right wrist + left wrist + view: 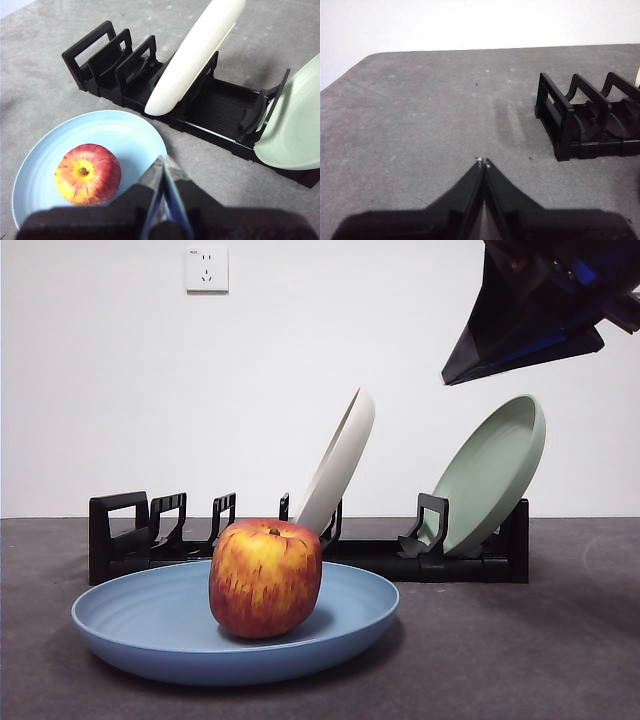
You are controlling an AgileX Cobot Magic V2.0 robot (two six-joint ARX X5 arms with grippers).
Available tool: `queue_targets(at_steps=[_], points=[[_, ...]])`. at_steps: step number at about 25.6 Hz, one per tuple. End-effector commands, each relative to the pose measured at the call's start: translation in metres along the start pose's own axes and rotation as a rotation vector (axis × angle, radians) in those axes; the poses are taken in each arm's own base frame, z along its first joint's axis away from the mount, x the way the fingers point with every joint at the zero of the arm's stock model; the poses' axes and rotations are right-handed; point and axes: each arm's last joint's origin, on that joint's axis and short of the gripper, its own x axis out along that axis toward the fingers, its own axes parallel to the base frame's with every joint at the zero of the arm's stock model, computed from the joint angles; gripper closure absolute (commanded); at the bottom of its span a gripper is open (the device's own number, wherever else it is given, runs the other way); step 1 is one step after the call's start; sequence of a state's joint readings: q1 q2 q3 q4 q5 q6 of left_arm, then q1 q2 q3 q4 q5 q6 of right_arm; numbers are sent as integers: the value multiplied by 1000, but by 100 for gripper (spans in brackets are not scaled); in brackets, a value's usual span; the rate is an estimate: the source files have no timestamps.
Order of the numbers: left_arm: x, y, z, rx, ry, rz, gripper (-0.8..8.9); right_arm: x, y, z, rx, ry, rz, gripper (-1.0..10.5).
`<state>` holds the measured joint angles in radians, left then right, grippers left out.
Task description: Take the blue plate from the plate rack,put the plate on the table,take the apple from the table,put the apple in the plate
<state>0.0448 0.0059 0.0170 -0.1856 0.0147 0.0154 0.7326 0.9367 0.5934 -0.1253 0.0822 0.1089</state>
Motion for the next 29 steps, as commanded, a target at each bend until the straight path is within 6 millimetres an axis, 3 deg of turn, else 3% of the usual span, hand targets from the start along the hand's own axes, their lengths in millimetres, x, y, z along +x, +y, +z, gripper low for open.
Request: queue_targets(at_steps=[1, 4, 8, 11, 14, 17, 21, 29], points=[[1, 0, -4, 5, 7, -1, 815, 0, 0, 0, 10, -7, -2, 946], [1, 0, -4, 5, 7, 0, 815, -2, 0, -1, -9, 2, -1, 946], [1, 0, -4, 5, 6, -1, 815, -30, -11, -1, -152, -16, -85, 946], [1, 0, -4, 5, 6, -1, 815, -61, -31, -2, -110, -91, -177, 946], [1, 0, -4, 5, 6, -1, 815, -87, -49, -14, -29, -201, -264, 946], [1, 0, -4, 5, 6, -1, 815, -102, -57, -35, 7, -272, -392, 946], [1, 0, -4, 5, 6, -1, 815, -98, -62, -64, 21, -317, -466, 946], [1, 0, -4, 5, 6, -1, 815, -72, -68, -110, 81, -396, -469, 946]])
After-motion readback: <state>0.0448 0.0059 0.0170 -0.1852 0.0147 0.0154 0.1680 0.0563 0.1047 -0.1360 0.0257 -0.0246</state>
